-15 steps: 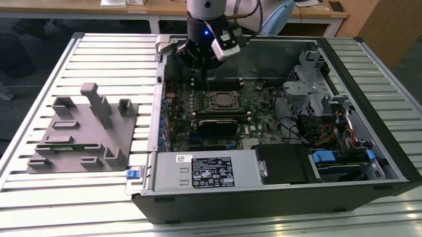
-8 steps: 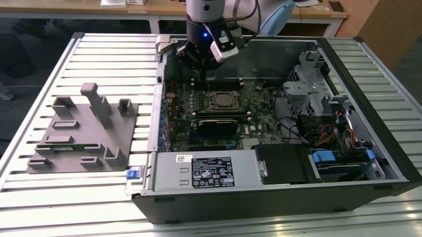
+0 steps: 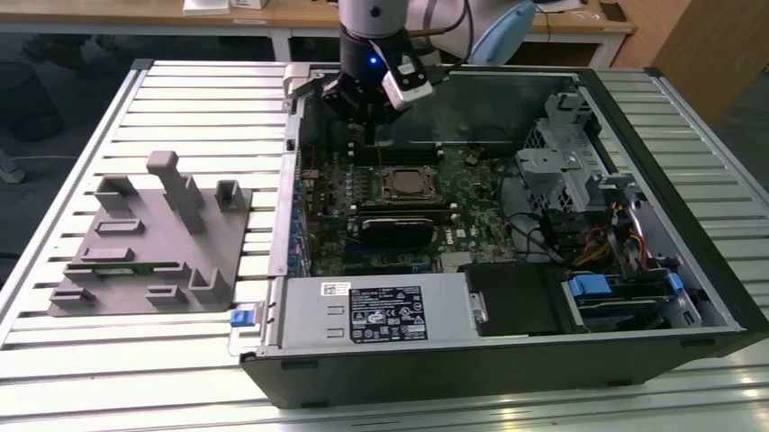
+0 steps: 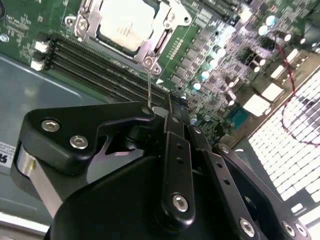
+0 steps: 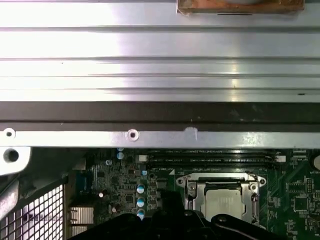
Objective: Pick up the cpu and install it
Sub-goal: 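Install the first cpu locking lever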
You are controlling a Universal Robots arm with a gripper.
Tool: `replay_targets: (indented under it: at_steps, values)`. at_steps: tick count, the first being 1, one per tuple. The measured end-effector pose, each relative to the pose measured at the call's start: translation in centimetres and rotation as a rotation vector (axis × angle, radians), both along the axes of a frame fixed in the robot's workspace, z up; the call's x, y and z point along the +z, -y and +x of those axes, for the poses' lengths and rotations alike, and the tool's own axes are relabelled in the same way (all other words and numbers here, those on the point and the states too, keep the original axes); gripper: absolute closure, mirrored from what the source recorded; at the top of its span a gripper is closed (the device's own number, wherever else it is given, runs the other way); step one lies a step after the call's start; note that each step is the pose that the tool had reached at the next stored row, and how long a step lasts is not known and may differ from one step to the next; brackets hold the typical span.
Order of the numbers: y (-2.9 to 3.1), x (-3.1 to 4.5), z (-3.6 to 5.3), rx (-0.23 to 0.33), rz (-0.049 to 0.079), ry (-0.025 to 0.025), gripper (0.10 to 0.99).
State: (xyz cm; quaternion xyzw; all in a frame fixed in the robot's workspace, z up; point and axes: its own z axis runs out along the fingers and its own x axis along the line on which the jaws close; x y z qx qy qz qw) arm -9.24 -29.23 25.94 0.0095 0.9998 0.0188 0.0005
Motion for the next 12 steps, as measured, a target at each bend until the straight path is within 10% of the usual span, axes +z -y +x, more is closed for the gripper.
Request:
replay_targets:
  at_steps: [5, 12]
  values:
    - [-0.2, -0.02, 0.51, 0.0, 0.0, 0.0, 0.98]
    - [-0.35, -0.1, 3.39, 0.0, 0.0, 0.0, 0.98]
